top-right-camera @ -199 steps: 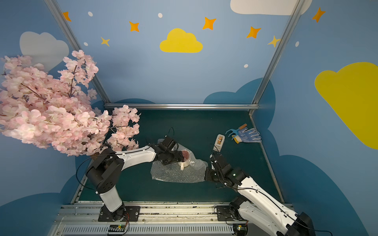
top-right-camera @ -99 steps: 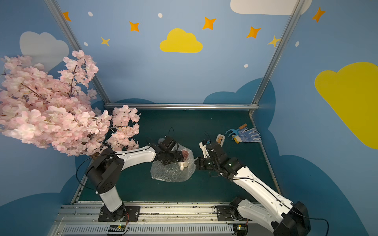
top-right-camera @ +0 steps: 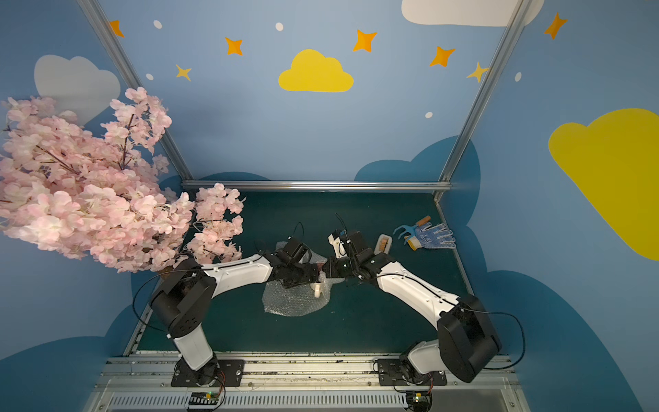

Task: Wrap mugs in bubble wrap
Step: Wrap the mug in bubble wrap.

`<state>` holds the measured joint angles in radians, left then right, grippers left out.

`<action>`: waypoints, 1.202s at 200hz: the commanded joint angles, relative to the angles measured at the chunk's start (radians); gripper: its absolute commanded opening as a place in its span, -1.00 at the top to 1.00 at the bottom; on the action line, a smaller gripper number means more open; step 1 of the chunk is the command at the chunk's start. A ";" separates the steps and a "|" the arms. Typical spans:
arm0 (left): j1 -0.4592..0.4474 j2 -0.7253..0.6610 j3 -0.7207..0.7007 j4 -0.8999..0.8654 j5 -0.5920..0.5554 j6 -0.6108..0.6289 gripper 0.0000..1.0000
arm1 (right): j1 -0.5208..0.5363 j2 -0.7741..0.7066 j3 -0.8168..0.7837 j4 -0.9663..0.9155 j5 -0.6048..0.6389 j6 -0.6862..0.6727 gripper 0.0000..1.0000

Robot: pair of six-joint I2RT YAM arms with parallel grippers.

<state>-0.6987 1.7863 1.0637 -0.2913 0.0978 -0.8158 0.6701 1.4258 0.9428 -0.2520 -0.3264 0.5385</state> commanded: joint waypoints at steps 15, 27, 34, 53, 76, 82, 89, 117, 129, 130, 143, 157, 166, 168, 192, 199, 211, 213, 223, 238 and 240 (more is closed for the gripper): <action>-0.004 -0.017 -0.024 -0.007 0.003 0.005 -0.76 | -0.010 0.086 0.045 0.026 -0.034 -0.005 1.00; -0.004 -0.034 -0.033 0.003 0.006 0.006 -0.73 | -0.009 0.111 0.052 0.021 -0.042 -0.002 1.00; -0.004 -0.045 -0.037 0.007 0.006 0.010 -0.71 | -0.009 0.123 0.058 0.014 -0.039 0.001 1.00; -0.004 -0.086 -0.051 0.014 -0.002 0.019 -0.62 | -0.009 0.151 0.067 -0.008 -0.020 0.006 1.00; -0.005 -0.143 -0.069 0.010 -0.025 0.030 -0.43 | -0.009 0.192 0.095 -0.051 -0.001 0.008 1.00; -0.004 -0.158 -0.075 0.005 -0.032 0.033 -0.39 | -0.009 0.204 0.103 -0.061 0.001 0.009 1.00; -0.005 -0.174 -0.079 0.001 -0.037 0.038 -0.38 | -0.009 0.217 0.110 -0.068 0.001 0.011 1.00; -0.011 -0.238 -0.117 0.008 -0.038 0.056 -0.37 | -0.008 0.271 0.153 -0.110 0.007 0.018 1.00; -0.014 -0.259 -0.137 0.031 -0.028 0.066 -0.40 | -0.005 0.298 0.175 -0.129 0.007 0.018 1.00; -0.014 -0.260 -0.138 0.033 -0.026 0.067 -0.40 | -0.005 0.300 0.177 -0.132 0.007 0.018 1.00; -0.015 -0.268 -0.152 0.054 -0.014 0.071 -0.44 | 0.001 0.323 0.192 -0.149 0.009 0.019 1.00; -0.015 -0.265 -0.158 0.070 0.002 0.074 -0.47 | 0.007 0.344 0.208 -0.167 0.011 0.019 1.00; -0.016 -0.260 -0.161 0.087 0.014 0.076 -0.48 | 0.009 0.356 0.217 -0.177 0.011 0.021 1.00; -0.018 -0.260 -0.161 0.091 0.018 0.076 -0.48 | 0.011 0.358 0.218 -0.179 0.008 0.021 1.00; -0.025 -0.252 -0.163 0.134 0.049 0.087 -0.51 | 0.013 0.368 0.227 -0.179 -0.005 0.028 1.00; -0.027 -0.247 -0.164 0.141 0.052 0.087 -0.51 | 0.014 0.369 0.229 -0.178 -0.008 0.029 1.00; -0.029 -0.238 -0.164 0.153 0.057 0.084 -0.51 | 0.014 0.369 0.233 -0.179 -0.010 0.029 1.00; -0.029 -0.236 -0.163 0.155 0.058 0.084 -0.51 | 0.014 0.369 0.235 -0.180 -0.010 0.028 1.00; -0.028 -0.228 -0.163 0.169 0.064 0.083 -0.51 | 0.014 0.369 0.238 -0.184 -0.010 0.029 1.00; -0.030 -0.212 -0.160 0.182 0.075 0.081 -0.51 | 0.014 0.367 0.241 -0.187 -0.013 0.030 1.00; -0.028 -0.208 -0.158 0.182 0.075 0.081 -0.51 | 0.013 0.367 0.241 -0.188 -0.014 0.031 1.00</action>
<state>-0.7254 1.5482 0.9043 -0.1482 0.1436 -0.7471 0.6777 1.7683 1.1652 -0.3874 -0.3473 0.5648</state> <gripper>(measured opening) 0.755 0.042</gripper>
